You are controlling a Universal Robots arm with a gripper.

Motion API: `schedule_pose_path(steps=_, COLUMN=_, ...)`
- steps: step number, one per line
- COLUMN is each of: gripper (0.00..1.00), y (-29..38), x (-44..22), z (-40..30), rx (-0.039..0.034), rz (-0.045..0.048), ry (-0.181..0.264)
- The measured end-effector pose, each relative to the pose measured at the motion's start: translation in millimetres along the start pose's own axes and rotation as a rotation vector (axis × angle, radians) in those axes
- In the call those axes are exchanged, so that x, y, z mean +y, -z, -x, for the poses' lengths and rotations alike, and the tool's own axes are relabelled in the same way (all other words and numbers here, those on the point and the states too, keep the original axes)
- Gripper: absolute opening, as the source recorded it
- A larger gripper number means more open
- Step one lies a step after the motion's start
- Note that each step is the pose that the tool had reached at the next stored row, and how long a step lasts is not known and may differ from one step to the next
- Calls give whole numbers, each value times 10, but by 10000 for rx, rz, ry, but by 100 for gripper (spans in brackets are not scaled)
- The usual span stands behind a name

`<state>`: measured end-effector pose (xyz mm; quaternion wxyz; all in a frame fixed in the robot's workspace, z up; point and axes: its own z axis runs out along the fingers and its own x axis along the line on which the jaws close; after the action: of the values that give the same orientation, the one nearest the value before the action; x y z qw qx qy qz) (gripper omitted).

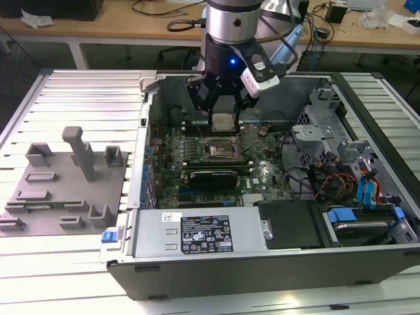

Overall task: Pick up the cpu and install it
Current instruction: 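Pick up the cpu and move it towards the insertion slot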

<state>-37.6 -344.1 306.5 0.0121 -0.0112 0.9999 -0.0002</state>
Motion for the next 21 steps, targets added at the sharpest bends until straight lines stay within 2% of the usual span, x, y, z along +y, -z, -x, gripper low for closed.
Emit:
schedule_pose_path(steps=6, gripper=55, y=-56, x=81, z=1, rx=0, rz=1, ry=0)
schedule_pose_path(steps=11, gripper=55, y=-113, x=105, z=7, rx=1, rz=-1, ry=1)
schedule_pose_path(steps=17, gripper=55, y=-177, x=137, z=71, rx=-1, rz=-5, ry=0)
schedule_pose_path(steps=21, gripper=55, y=-226, x=159, z=86, rx=0, rz=-7, ry=-1)
